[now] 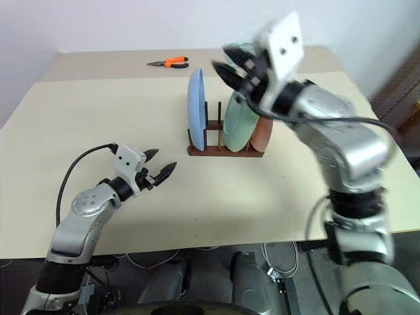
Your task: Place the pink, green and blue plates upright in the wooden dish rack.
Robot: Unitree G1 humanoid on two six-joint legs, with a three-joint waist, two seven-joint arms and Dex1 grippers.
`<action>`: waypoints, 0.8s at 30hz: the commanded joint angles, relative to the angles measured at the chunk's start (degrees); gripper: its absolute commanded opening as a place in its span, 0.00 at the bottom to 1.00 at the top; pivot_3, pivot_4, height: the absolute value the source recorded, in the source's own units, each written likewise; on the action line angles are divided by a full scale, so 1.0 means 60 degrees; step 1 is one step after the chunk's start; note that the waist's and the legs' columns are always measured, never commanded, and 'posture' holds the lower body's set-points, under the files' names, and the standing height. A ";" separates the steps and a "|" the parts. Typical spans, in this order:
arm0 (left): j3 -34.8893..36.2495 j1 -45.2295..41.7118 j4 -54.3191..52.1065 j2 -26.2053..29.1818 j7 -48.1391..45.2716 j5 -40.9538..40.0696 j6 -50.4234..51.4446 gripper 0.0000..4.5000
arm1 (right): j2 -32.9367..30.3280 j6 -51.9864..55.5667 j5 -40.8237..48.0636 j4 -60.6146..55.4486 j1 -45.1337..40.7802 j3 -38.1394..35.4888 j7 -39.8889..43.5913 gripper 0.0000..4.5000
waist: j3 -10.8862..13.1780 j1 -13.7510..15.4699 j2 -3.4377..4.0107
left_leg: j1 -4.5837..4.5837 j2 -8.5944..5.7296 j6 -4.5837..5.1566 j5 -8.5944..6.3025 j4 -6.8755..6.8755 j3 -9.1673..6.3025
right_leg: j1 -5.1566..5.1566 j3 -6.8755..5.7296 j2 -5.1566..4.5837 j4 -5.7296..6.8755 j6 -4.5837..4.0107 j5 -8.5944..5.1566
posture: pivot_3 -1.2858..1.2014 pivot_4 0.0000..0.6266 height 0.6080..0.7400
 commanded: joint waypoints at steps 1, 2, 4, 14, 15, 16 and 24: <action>-0.0190 -0.0122 -0.0275 0.0152 -0.0590 -0.0341 0.0017 0.77 | -0.1290 0.0474 0.0435 -0.1072 0.0937 -0.0830 0.1260 0.01 | 0.0001 -0.0042 0.0003 | 0.0004 0.0000 0.0004 -0.0003 -0.0001 0.0010 | 0.0000 0.0001 -0.0006 -0.0001 0.0000 -0.0002 | 0.52 0.24 1.00; -0.0260 -0.0155 -0.0273 0.0184 -0.0733 -0.0389 0.0039 0.77 | -0.1678 0.0526 0.0431 -0.1307 0.1379 -0.0929 0.1556 0.01 | 0.0000 -0.0058 0.0006 | 0.0009 0.0001 0.0006 -0.0003 -0.0001 0.0016 | 0.0000 0.0002 -0.0007 0.0001 0.0002 -0.0003 | 0.52 0.24 1.00; -0.0458 -0.0250 -0.0275 0.0248 -0.1060 -0.0498 0.0119 0.77 | -0.2327 0.0400 0.0115 -0.1699 0.2232 -0.1008 0.2005 0.01 | -0.0001 -0.0073 0.0008 | 0.0016 0.0007 0.0006 -0.0004 -0.0004 0.0023 | 0.0002 0.0002 -0.0006 0.0004 0.0015 -0.0014 | 0.52 0.24 1.00; -0.1079 -0.0555 -0.0103 0.0201 -0.1512 -0.0392 0.0013 0.77 | -0.2255 -0.0202 -0.2347 -0.1206 0.2694 0.0736 0.1559 0.01 | 0.0000 -0.0031 0.0006 | 0.0011 0.0010 0.0005 -0.0004 0.0010 0.0037 | 0.0001 0.0002 -0.0013 0.0001 0.0030 -0.0030 | 0.52 0.24 1.00; -0.1085 -0.0543 -0.0127 0.0203 -0.1507 -0.0391 0.0017 0.77 | -0.2166 -0.0263 -0.2500 -0.1110 0.2632 0.0855 0.1551 0.01 | 0.0000 -0.0030 0.0006 | 0.0011 0.0006 0.0005 -0.0004 0.0010 0.0037 | 0.0001 0.0003 -0.0016 0.0000 0.0030 -0.0030 | 0.52 0.24 1.00; -0.1081 -0.0519 -0.0160 0.0212 -0.1503 -0.0394 0.0020 0.77 | -0.2078 -0.0325 -0.2673 -0.1010 0.2571 0.0973 0.1544 0.01 | 0.0001 -0.0030 0.0006 | 0.0011 0.0005 0.0005 -0.0004 0.0010 0.0037 | 0.0001 0.0003 -0.0017 0.0000 0.0031 -0.0029 | 0.52 0.24 1.00; -0.1027 -0.0350 -0.0345 0.0253 -0.1400 -0.0365 0.0043 0.77 | -0.1487 -0.0825 -0.3658 -0.0432 0.2215 0.1436 0.1584 0.01 | 0.0001 -0.0027 0.0006 | 0.0012 0.0004 0.0005 -0.0004 0.0010 0.0034 | 0.0002 0.0003 -0.0017 0.0003 0.0031 -0.0028 | 0.52 0.24 1.00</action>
